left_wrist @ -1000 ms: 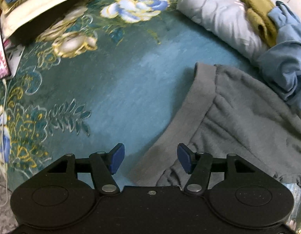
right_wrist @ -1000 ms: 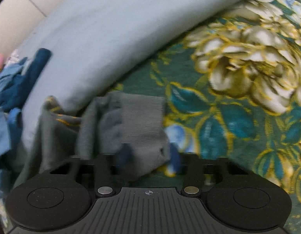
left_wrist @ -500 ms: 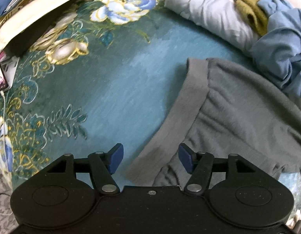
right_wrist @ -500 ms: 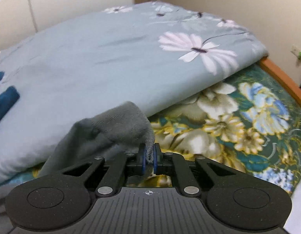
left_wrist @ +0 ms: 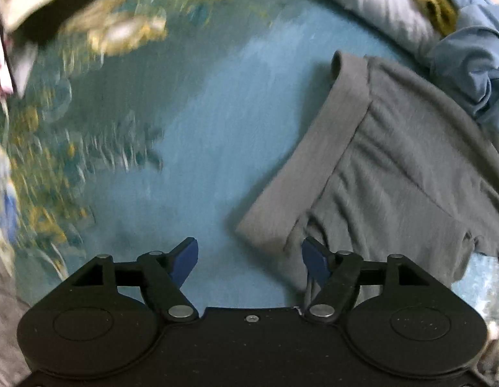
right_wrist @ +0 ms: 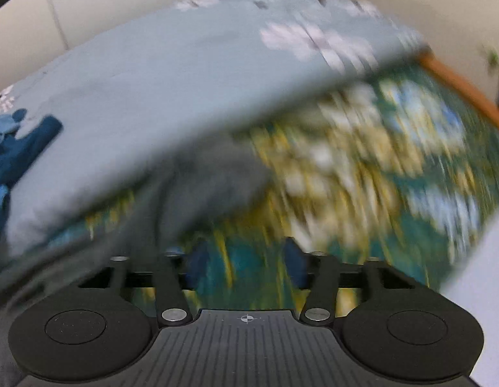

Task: Fold clothes

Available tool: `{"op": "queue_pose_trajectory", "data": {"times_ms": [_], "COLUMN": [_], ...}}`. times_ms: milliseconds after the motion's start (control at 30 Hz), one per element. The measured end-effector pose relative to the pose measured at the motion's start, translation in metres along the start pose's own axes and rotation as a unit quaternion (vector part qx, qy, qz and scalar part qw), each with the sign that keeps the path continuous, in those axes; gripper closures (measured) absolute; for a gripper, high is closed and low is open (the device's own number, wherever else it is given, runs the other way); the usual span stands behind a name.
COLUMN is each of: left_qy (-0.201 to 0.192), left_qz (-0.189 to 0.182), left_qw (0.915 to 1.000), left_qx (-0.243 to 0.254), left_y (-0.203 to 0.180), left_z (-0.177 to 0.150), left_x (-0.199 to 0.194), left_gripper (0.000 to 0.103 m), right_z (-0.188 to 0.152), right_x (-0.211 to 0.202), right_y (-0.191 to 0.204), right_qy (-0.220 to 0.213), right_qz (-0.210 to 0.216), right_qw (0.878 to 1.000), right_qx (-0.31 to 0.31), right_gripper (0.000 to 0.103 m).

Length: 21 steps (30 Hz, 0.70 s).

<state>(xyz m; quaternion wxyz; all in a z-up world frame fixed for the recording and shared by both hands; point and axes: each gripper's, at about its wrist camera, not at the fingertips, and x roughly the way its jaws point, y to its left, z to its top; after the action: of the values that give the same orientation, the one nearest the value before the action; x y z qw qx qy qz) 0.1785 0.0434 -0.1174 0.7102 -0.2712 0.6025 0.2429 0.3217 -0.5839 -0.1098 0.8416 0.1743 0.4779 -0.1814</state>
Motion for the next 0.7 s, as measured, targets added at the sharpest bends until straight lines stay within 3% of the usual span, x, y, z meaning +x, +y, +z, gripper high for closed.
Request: {"op": "queue_pose_trajectory", "data": {"times_ms": [200,300,500,567,633,700], "left_qy": [0.03,0.035,0.032,0.027,0.02,0.007], "left_qz": [-0.069,-0.071,-0.093,-0.092,-0.091,-0.092], "left_qw": [0.9929,0.9922,0.9905,0.9905,0.9907,0.991], "left_qx": [-0.092,-0.097,-0.097,-0.099,-0.099,-0.098], "left_y": [0.016,0.011,0.004,0.003,0.001,0.002], "left_z": [-0.007,-0.006,0.004,0.006,0.006,0.005], "left_x": [0.03,0.041,0.046,0.045,0.042,0.036], "left_gripper": [0.032,0.034,0.061,0.076,0.084,0.089], "right_z": [-0.091,-0.119,-0.123,-0.118,-0.115,-0.113], "right_x": [-0.017,-0.02,-0.015,-0.011,-0.01,-0.017], "right_y": [-0.038,-0.036,-0.035,-0.038,-0.039,-0.038], "right_qy": [0.096,0.123,0.097,0.092,0.094,0.089], "right_qz": [0.024,0.036,0.027,0.03,0.042,0.044], "right_qw": [0.987,0.98,0.973,0.97,0.966,0.967], "right_qx": [0.125,0.15,0.206,0.224,0.239,0.234], "right_gripper": [0.047,0.034,0.034,0.047,0.087,0.095]}}
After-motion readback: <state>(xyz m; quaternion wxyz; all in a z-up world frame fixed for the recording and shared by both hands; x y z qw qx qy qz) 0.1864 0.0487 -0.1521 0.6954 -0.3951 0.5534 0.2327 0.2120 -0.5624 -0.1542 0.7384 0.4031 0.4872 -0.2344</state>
